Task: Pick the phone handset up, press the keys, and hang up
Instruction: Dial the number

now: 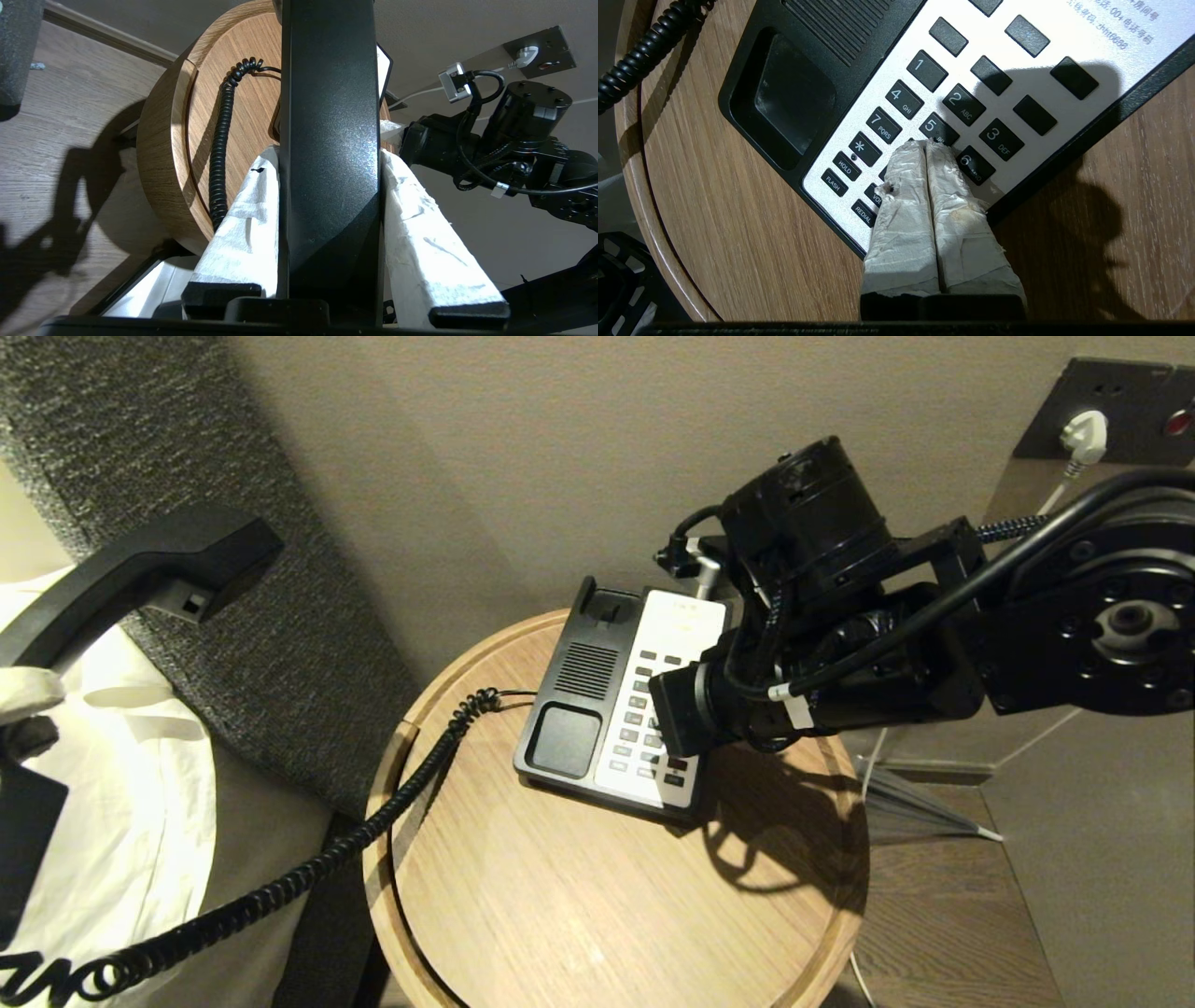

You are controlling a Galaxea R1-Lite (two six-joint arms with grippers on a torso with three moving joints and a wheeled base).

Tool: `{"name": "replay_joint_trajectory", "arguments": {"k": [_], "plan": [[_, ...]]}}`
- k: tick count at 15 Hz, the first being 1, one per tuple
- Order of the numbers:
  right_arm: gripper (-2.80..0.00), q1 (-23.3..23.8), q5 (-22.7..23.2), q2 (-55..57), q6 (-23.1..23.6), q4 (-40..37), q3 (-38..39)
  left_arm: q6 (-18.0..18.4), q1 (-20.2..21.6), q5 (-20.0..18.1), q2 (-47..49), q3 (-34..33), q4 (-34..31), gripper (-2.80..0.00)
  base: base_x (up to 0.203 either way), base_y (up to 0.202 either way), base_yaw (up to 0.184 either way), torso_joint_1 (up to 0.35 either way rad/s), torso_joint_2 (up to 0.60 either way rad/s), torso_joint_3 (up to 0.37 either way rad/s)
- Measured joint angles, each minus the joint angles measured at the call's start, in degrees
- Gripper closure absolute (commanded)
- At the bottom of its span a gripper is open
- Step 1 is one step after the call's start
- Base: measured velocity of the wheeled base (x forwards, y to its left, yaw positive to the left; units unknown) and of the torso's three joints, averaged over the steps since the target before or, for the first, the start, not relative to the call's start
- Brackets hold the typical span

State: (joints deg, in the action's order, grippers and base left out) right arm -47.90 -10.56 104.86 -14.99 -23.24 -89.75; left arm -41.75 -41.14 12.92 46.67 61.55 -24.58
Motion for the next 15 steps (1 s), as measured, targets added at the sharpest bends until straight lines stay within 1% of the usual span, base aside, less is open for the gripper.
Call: {"name": "replay_joint_trajectory", "arguments": {"k": [15], "plan": [[0.0, 0.01, -0.07, 0.87, 0.37, 0.34, 1.13, -0.02, -0.01, -0.09, -0.33, 0.16, 0.02, 0.0, 0.0, 0.0, 0.0, 0.0, 0.0, 0.0]]}}
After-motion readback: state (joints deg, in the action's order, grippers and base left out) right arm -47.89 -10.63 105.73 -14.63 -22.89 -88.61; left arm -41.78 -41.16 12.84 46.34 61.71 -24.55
